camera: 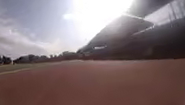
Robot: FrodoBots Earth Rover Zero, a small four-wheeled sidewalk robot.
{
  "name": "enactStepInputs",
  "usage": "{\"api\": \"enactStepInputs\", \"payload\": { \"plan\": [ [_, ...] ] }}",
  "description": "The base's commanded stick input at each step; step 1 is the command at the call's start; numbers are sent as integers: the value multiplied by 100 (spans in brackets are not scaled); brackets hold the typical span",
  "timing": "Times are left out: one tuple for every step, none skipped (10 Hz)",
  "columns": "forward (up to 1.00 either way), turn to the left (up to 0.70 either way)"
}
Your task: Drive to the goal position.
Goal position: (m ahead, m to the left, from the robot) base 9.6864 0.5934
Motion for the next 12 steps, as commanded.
{"api": "enactStepInputs", "payload": {
  "plan": [
    [70,0],
    [70,0],
    [70,0],
    [70,0],
    [70,0],
    [70,0],
    [70,0],
    [70,0],
    [70,0],
    [70,0],
    [70,0],
    [70,0]
  ]
}}
